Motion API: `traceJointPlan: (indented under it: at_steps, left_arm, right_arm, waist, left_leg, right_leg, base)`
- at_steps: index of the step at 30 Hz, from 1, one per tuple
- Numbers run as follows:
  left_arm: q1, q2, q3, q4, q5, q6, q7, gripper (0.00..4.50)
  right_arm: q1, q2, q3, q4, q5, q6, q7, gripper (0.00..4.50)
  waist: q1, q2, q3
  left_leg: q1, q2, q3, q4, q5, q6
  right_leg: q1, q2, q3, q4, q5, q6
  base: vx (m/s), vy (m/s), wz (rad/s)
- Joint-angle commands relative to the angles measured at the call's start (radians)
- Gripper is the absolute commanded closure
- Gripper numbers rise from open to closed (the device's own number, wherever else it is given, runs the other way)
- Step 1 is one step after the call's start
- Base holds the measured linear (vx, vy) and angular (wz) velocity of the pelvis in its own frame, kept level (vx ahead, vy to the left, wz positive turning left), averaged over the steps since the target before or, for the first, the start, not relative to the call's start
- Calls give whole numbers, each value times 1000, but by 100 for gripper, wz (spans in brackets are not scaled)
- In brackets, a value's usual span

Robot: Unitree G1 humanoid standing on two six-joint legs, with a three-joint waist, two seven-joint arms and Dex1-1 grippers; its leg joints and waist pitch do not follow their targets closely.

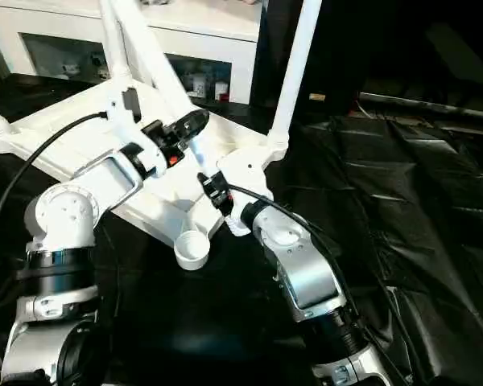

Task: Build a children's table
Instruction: Pick table leg

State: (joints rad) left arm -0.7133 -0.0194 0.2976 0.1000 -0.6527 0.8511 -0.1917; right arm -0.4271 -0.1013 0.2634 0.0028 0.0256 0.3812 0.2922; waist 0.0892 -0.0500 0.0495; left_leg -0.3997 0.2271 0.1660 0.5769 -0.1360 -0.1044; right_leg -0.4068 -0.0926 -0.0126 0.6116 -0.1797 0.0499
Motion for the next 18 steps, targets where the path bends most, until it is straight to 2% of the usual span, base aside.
traceJointPlan:
  at_steps: [1, 3, 4, 5, 7, 8, 9, 10, 11, 12, 13, 14, 15, 16, 17, 18]
  left_arm:
    - [0, -6, -40, -32, -18, 19, -16, 264]
    - [0, -3, -32, -32, -21, 16, -17, 269]
    - [-3, 7, -32, -29, -22, 17, -28, 269]
    - [-3, 7, -32, -29, -22, 17, -28, 269]
    - [-4, 14, -33, -29, -24, 16, -37, 270]
    - [-5, 26, -40, -26, -22, 17, -53, 270]
    - [-5, 26, -40, -26, -22, 17, -53, 270]
    - [-7, 42, -53, -23, -20, 23, -77, 270]
    - [-8, 45, -54, -23, -20, 23, -80, 271]
    - [-8, 49, -56, -23, -20, 25, -85, 271]
    - [-10, 70, -69, -31, -36, 47, -124, 271]
    - [-12, 86, -79, -36, -43, 59, -148, 271]
    - [-12, 88, -80, -37, -44, 61, -151, 271]
    - [-14, 104, -88, -42, -53, 73, -176, 271]
    - [-20, 125, -93, -52, -75, 97, -212, 271]
    - [-21, 134, -94, -58, -86, 109, -228, 271]
  right_arm:
    - [-10, -1, 1, 12, -18, -13, 1, 264]
    - [-19, -13, 17, 17, -53, -31, -13, 264]
    - [-22, -12, 17, 17, -34, -40, 14, 264]
    - [-22, -12, 17, 17, -34, -40, 14, 208]
    - [-15, 4, -10, 8, 20, -34, 41, 192]
    - [-11, 11, -31, -13, 70, -19, 75, 186]
    - [-11, 11, -31, -13, 70, -19, 75, 186]
    - [-10, -5, -65, -54, 126, 21, 117, 172]
    - [-10, -6, -70, -58, 131, 25, 120, 153]
    - [-11, -9, -79, -64, 140, 35, 125, 149]
    - [-9, -51, -123, -113, 243, 149, 209, 129]
    - [-8, -84, -147, -139, 306, 220, 261, 129]
    - [-8, -88, -150, -142, 313, 228, 268, 129]
    - [-6, -123, -172, -164, 370, 295, 318, 118]
    - [-7, -178, -194, -180, 432, 385, 380, 118]
    - [-7, -201, -199, -185, 457, 421, 404, 118]
  waist:
    - [-2, 8, -72]
    - [-3, 11, -72]
    - [-4, 11, -72]
    - [-3, 17, -73]
    - [-6, 17, -73]
    - [-7, 19, -73]
    - [-7, 19, -73]
    - [-4, 40, -73]
    - [-7, 32, -71]
    - [-5, 29, -74]
    - [-5, 29, -73]
    - [-2, 29, -74]
    - [1, 26, -73]
    - [2, 26, -73]
    - [-2, 0, -72]
    - [6, 5, -73]
  left_leg:
    - [27, -24, 19, -55, -226, -36]
    - [26, -25, 18, -56, -230, -44]
    - [26, -25, 18, -56, -230, -46]
    - [28, -25, 17, -55, -233, -47]
    - [29, -25, 17, -56, -255, -42]
    - [29, -24, 16, -56, -260, -39]
    - [29, -24, 16, -56, -260, -37]
    - [31, -24, 13, -56, -260, -43]
    - [33, -25, 16, -57, -269, -38]
    - [33, -24, 14, -55, -262, -36]
    - [32, -26, 15, -56, -251, -27]
    - [33, -24, 14, -55, -245, -25]
    - [34, -25, 14, -55, -239, -16]
    - [31, -24, 15, -55, -233, -14]
    - [27, -25, 19, -55, -224, -7]
    - [30, -24, 18, -54, -209, -6]
  right_leg:
    - [44, 1, 2, -60, -84, -132]
    - [44, 1, 2, -60, -90, -127]
    - [44, 1, 2, -61, -91, -126]
    - [44, 1, 2, -59, -90, -126]
    - [43, 3, 1, -61, -92, -130]
    - [42, 3, 1, -60, -87, -134]
    - [43, 3, 1, -60, -85, -136]
    - [41, 2, 1, -57, -78, -143]
    - [41, 6, 1, -63, -76, -141]
    - [44, 6, 0, -58, -55, -150]
    - [47, 8, 0, -55, -38, -157]
    - [49, 6, 0, -54, -31, -159]
    - [52, 7, 0, -53, -25, -162]
    - [52, 4, 1, -54, -28, -166]
    - [54, 5, 0, -57, -35, -167]
    - [55, 2, 0, -54, -49, -174]
  base:
    - [0, 0, 0]
    - [0, 0, 0]
    - [0, 0, 0]
    - [0, 0, 0]
    - [0, 0, 0]
    - [0, 0, 0]
    - [0, 0, 0]
    - [0, 0, 0]
    - [0, 0, 0]
    - [0, 0, 0]
    - [0, 0, 0]
    - [0, 0, 0]
    - [0, 0, 0]
    - [0, 0, 0]
    - [0, 0, 0]
    - [0, 0, 0]
